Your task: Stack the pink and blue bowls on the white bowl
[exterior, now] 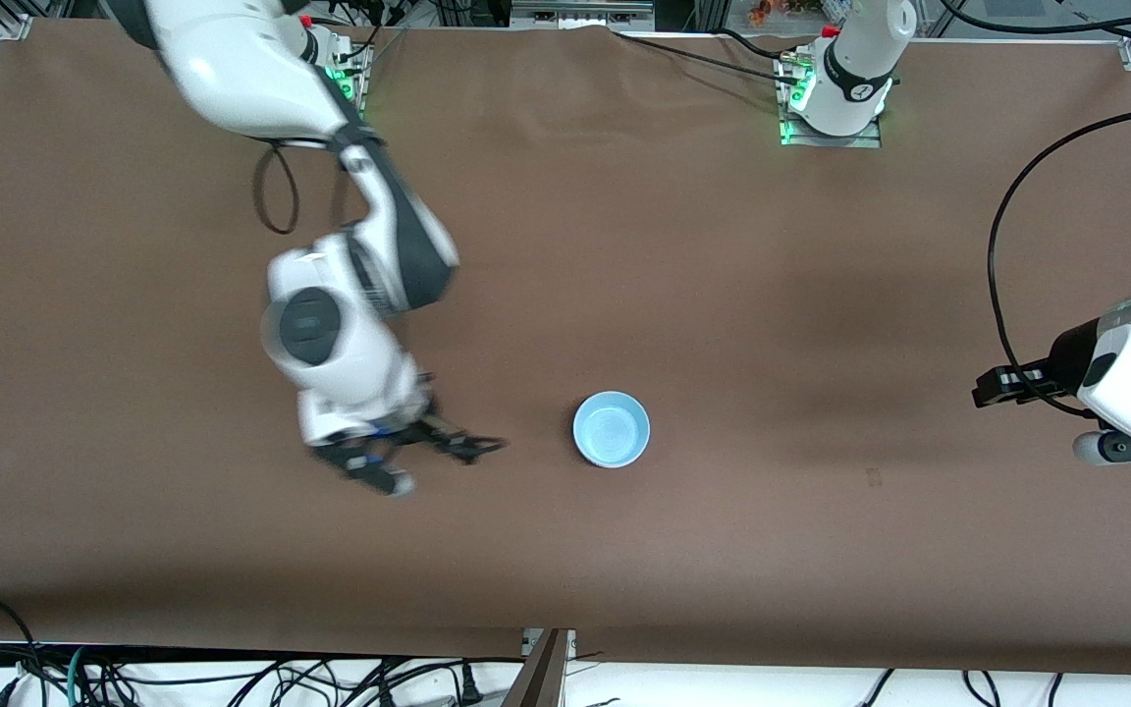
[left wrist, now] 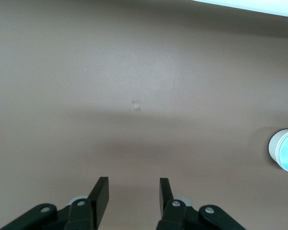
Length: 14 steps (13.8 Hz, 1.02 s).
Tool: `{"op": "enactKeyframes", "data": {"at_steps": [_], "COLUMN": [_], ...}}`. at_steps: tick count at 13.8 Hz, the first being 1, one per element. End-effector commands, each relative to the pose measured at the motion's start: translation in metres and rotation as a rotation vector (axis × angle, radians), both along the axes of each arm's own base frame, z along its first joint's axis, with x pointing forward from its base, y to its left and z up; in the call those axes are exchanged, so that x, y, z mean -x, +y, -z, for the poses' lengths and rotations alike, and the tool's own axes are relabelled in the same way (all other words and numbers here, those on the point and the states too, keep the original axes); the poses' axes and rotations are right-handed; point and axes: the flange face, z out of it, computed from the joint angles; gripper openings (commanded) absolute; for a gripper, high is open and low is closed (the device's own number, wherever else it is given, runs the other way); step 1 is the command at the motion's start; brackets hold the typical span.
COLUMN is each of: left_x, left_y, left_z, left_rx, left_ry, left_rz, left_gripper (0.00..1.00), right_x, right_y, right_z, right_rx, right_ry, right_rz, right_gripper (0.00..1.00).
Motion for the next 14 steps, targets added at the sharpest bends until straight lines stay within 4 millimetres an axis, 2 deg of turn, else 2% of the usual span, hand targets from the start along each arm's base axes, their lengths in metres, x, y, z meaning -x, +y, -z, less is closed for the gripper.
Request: {"op": "enactKeyframes", "data": {"at_steps": [1, 3, 5, 6, 8, 9, 10, 13, 14], "left_x": [0.003, 0.005, 0.010, 0.012, 0.020, 0.023, 0.025, 0.038, 0.042], "left_y": [0.027, 0.044, 0.046, 0.046, 0.037, 0.033, 0.031, 0.015, 0.010], "left_z": [-0.006, -0.010, -0.020, -0.023, -0.029, -0.030, -0.030, -0.032, -0.031], "left_rx": [-0.002, 0.006, 0.031, 0.031, 0.023, 0.020, 0.017, -0.003, -0.007], "left_ry": [0.001, -0.003, -0.013, -0.018, -0.020, -0.021, -0.032, -0.064, -0.073], "left_rz": [-0.018, -0.042, -0.047, -0.047, -0.035, -0.031, -0.029, -0.013, -0.009], "left_gripper": [0.55, 0.56, 0.56, 0.56, 0.57, 0.58, 0.58, 0.60, 0.61], "right_x": [0.022, 0.048, 0.089, 0.107, 0.131, 0.139, 0.143, 0.145, 0.145], "right_y": [-0.060, -0.103, -0.142, -0.156, -0.176, -0.180, -0.193, -0.239, -0.237], "right_z": [-0.055, -0.098, -0.143, -0.162, -0.190, -0.200, -0.206, -0.208, -0.207], "right_rx": [0.018, 0.032, 0.035, 0.030, 0.028, 0.034, 0.033, 0.025, 0.022], "right_ry": [0.110, 0.131, 0.157, 0.163, 0.177, 0.182, 0.187, 0.205, 0.209], "right_rz": [-0.071, -0.089, -0.134, -0.160, -0.189, -0.217, -0.225, -0.286, -0.300], "right_gripper": [1.00, 1.00, 1.00, 1.00, 1.00, 1.00, 1.00, 1.00, 1.00]}}
